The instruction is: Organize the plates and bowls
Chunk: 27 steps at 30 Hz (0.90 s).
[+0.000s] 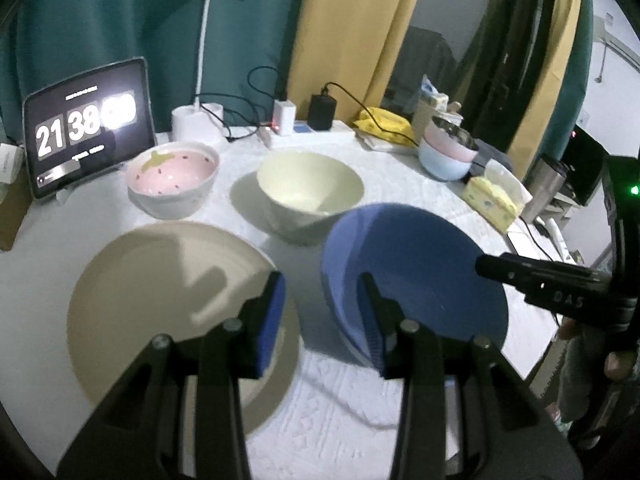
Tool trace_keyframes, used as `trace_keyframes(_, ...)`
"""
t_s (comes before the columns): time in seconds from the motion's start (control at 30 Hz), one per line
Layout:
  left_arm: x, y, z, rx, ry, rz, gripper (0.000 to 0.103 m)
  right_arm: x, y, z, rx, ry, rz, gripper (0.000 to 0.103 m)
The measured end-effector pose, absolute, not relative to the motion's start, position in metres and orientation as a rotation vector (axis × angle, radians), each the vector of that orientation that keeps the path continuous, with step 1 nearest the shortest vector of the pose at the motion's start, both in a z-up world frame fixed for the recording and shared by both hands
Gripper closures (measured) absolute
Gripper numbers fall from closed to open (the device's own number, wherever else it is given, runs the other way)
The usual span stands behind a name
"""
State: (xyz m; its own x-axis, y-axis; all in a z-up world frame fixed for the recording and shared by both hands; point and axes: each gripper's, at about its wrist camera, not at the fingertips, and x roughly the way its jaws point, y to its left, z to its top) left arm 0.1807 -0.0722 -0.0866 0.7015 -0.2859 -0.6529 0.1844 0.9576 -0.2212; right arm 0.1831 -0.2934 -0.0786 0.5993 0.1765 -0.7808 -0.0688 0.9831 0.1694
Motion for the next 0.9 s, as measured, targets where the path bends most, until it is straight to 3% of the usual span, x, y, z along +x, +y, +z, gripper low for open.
trace_keyframes(0.17,0.192,-0.066,-0.082,-0.154,0.737,-0.236,0.058,0.196,-0.289,-0.07,0.115,0.889,0.163,0.055)
trace_keyframes(0.9,0.256,-0.055,-0.081,-0.165,0.733,-0.185,0.057,0.27,-0.255,-0.064,0.033,0.843,0.234,0.055)
